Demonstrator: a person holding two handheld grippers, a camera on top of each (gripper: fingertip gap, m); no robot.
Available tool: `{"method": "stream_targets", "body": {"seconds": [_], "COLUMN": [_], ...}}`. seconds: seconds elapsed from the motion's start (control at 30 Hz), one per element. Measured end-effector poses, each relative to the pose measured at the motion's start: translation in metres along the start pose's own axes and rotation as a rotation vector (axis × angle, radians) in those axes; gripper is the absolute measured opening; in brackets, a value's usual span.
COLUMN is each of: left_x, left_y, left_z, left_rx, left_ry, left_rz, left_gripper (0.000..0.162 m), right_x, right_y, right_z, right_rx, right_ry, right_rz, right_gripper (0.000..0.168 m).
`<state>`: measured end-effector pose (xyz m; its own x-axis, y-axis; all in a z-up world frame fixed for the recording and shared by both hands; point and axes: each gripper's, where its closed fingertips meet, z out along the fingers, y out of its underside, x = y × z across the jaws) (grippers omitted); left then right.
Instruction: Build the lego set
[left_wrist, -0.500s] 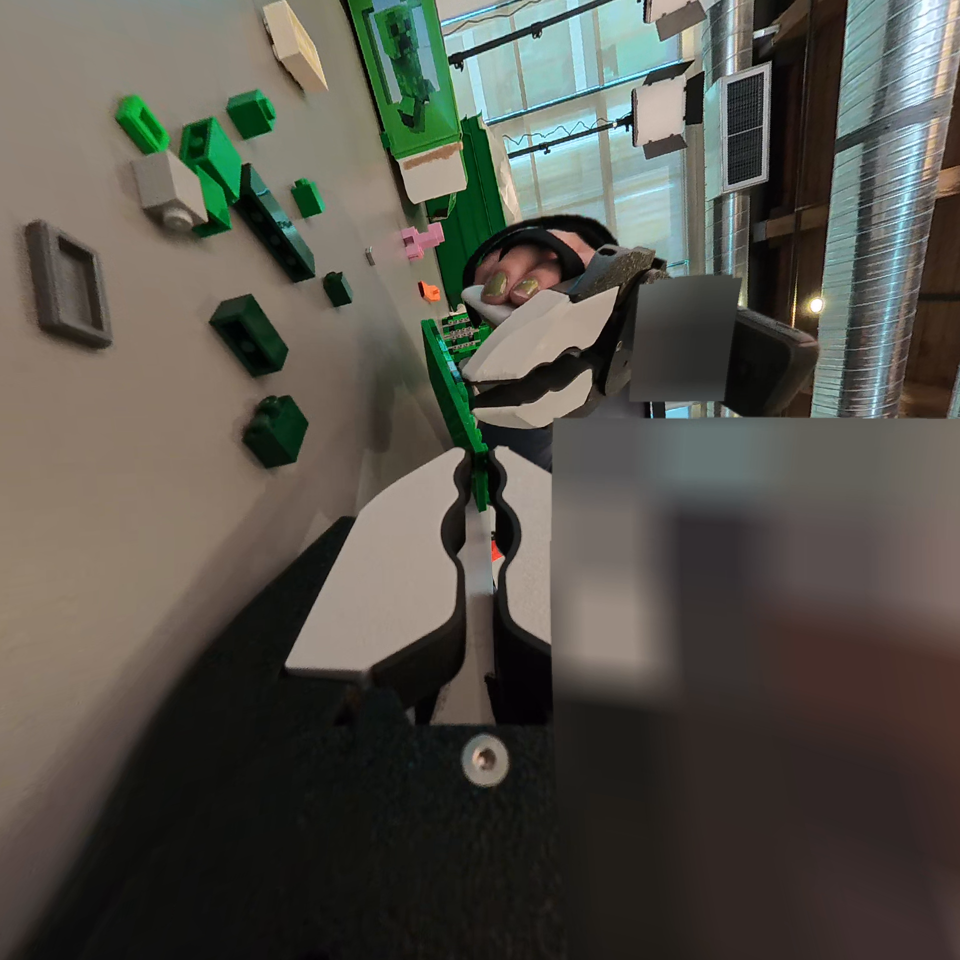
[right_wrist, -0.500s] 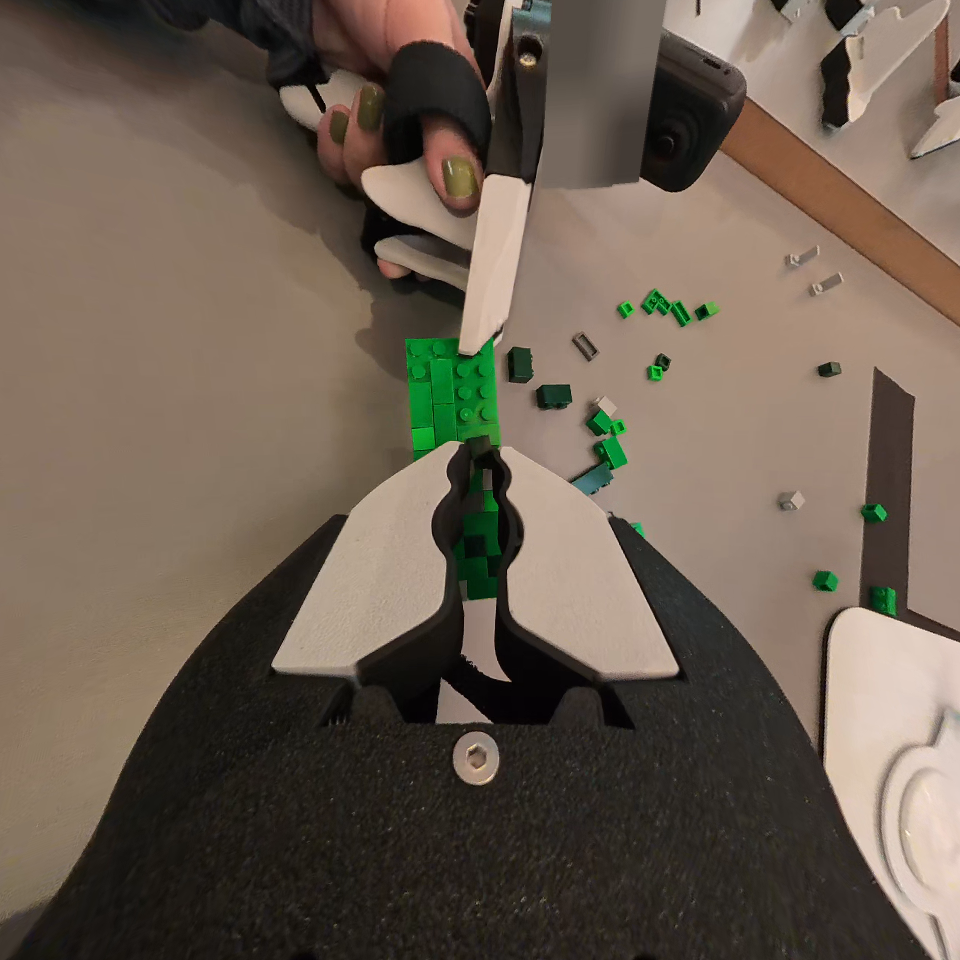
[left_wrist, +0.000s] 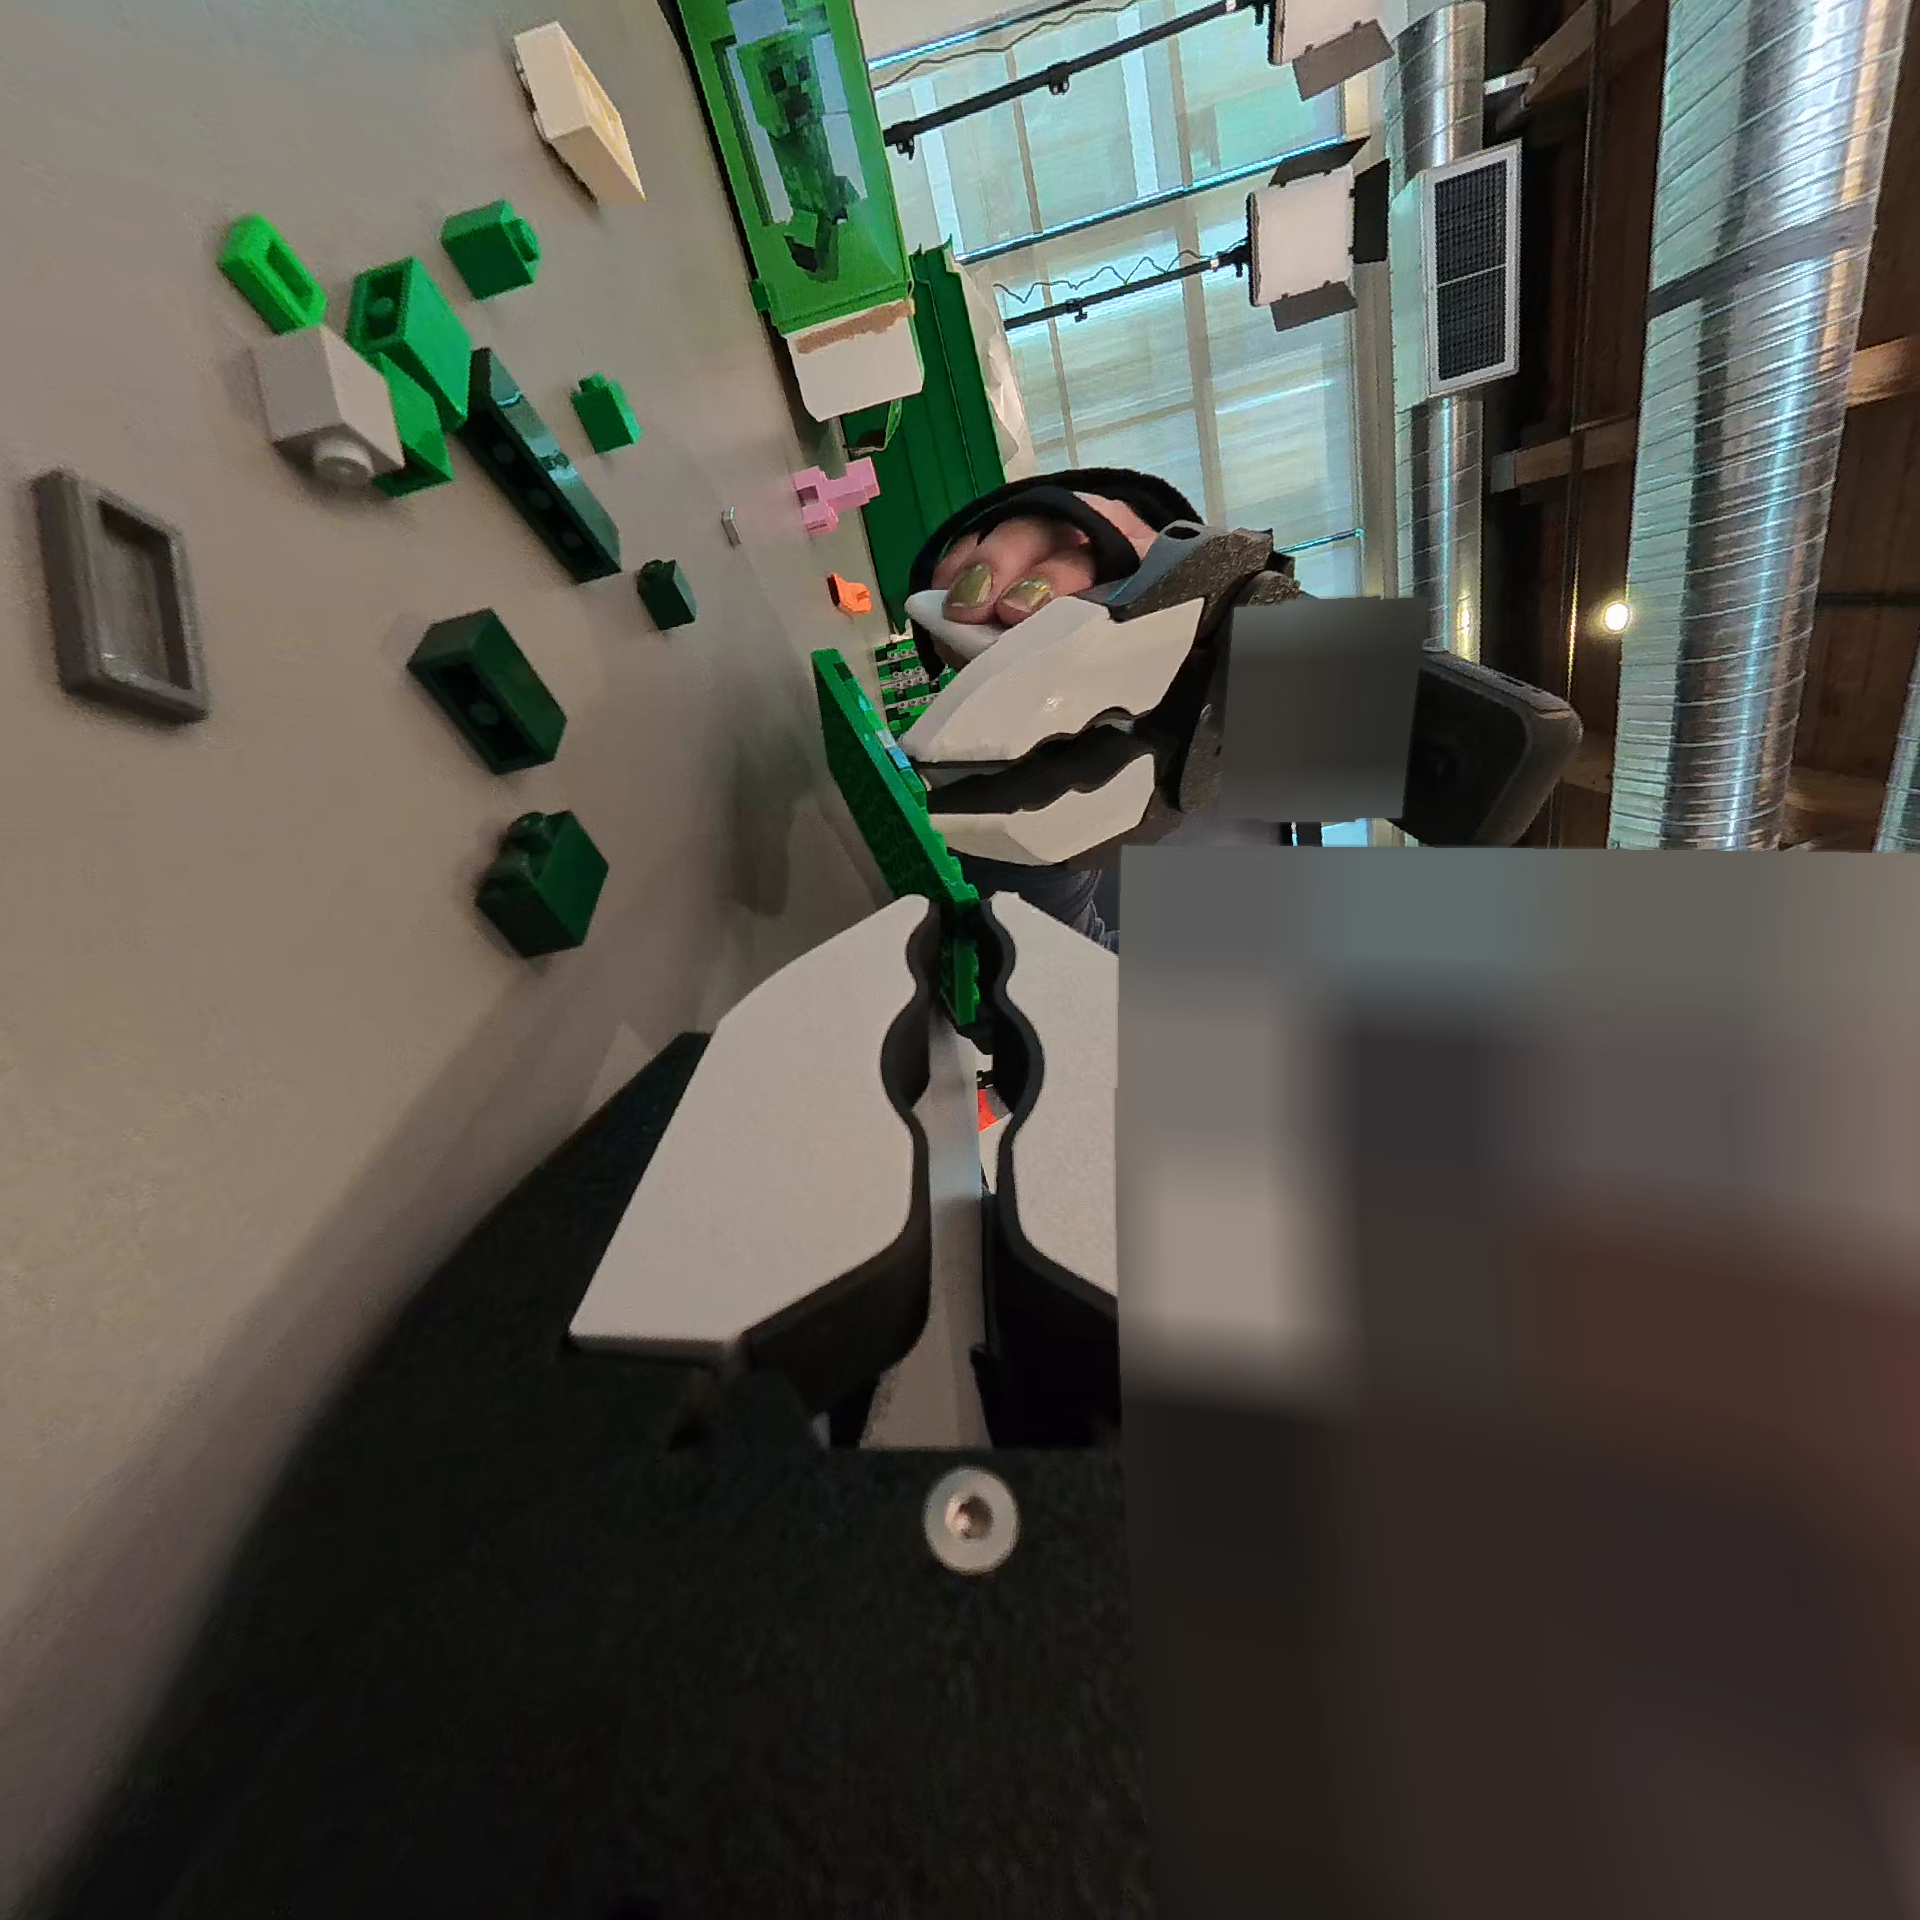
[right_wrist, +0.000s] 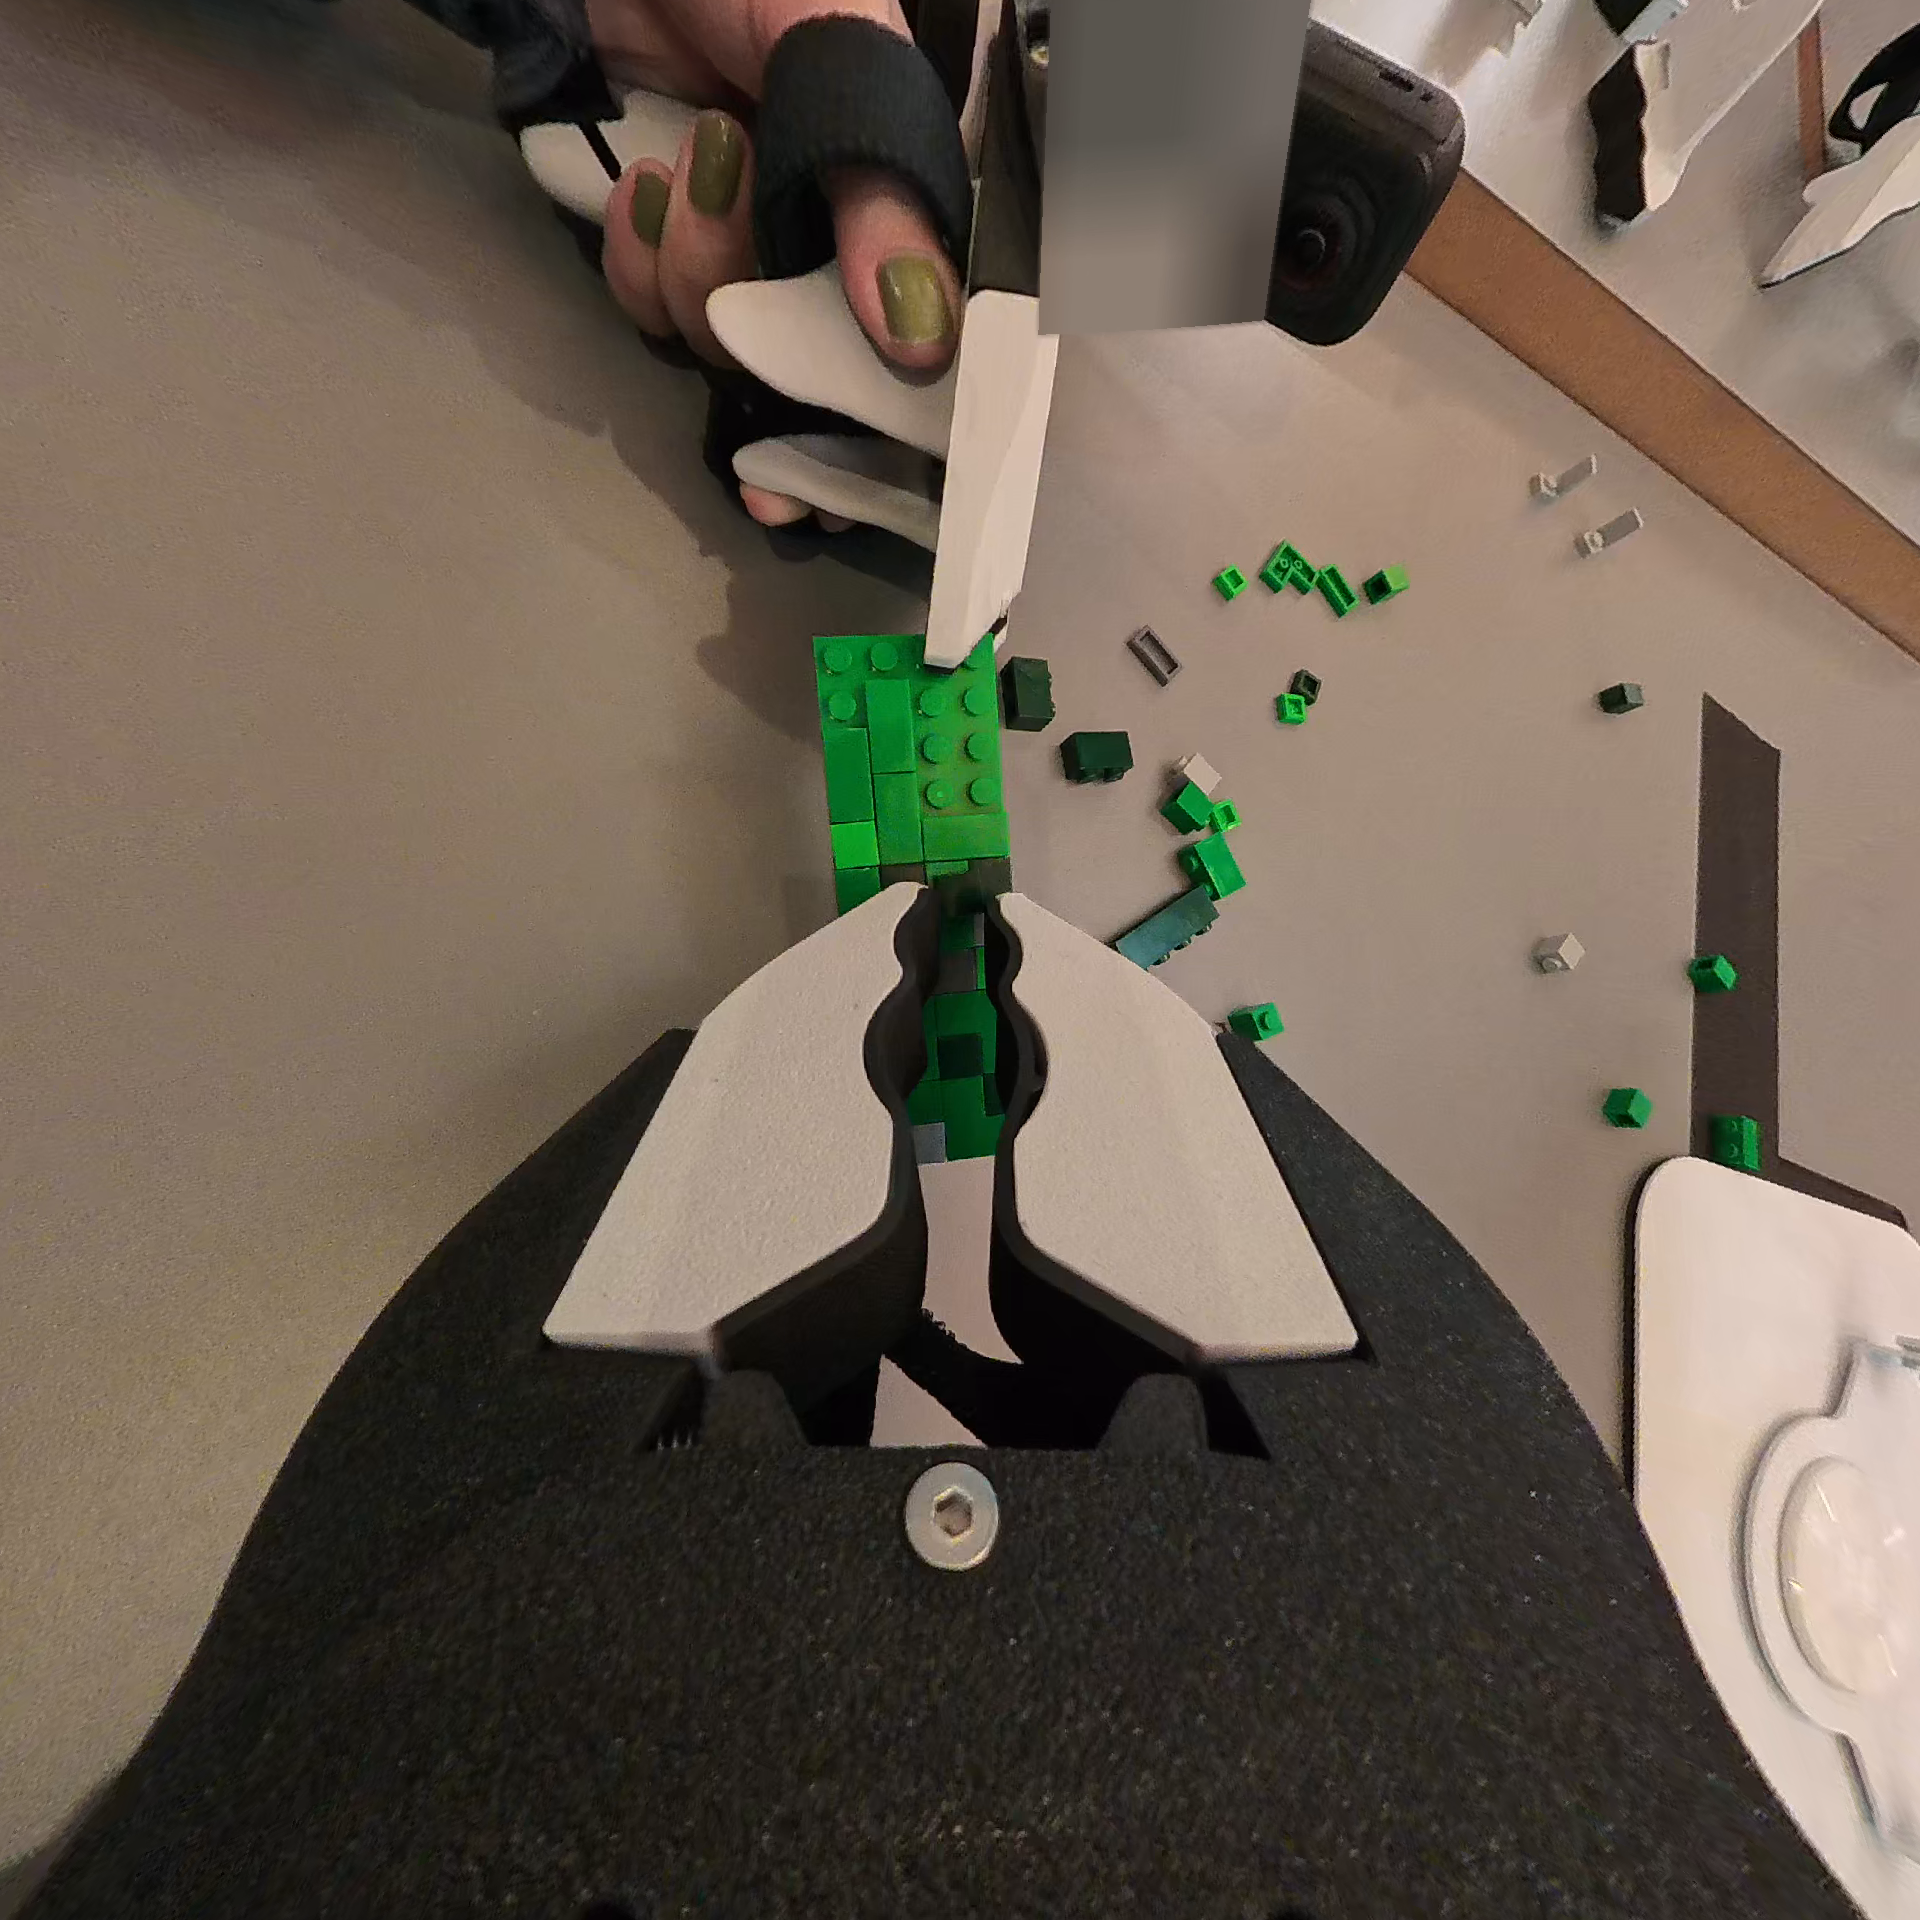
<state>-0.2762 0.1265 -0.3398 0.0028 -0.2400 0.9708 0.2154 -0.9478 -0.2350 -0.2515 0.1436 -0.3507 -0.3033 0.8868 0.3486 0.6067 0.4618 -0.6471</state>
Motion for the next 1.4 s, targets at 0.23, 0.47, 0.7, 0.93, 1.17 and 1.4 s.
{"method": "stream_targets", "body": {"seconds": [0.23, 0.47, 0.7, 0.93, 1.17, 1.4], "left_x": [0.001, 0.001, 0.0, -0.001, 0.001, 0.004], "left_y": [-0.001, -0.001, -0.001, 0.001, 0.005, 0.015], "left_z": [0.0, 0.0, 0.0, 0.001, 0.002, 0.005], "left_rx": [0.006, 0.003, 0.002, -0.012, -0.039, -0.103], "left_ry": [0.003, 0.003, -0.004, -0.004, 0.007, 0.035], "left_rz": [0.008, 0.006, 0.001, -0.001, -0.005, -0.011], "left_gripper": [0.005, 0.005, 0.005, 0.005, 0.004, 0.004], "right_x": [0.001, 0.001, 0.001, -0.005, -0.009, -0.017], "right_y": [-0.001, 0.0, 0.0, -0.003, -0.01, -0.021], "right_z": [-0.002, -0.002, -0.001, -0.007, -0.01, -0.02], "right_rx": [0.006, 0.004, 0.002, 0.04, 0.138, 0.254], "right_ry": [0.002, 0.004, 0.007, -0.048, -0.121, -0.272], "right_rz": [-0.005, -0.01, -0.005, -0.013, -0.028, -0.024], "right_gripper": [0.008, 0.008, 0.008, 0.014, 0.014, 0.012]}}
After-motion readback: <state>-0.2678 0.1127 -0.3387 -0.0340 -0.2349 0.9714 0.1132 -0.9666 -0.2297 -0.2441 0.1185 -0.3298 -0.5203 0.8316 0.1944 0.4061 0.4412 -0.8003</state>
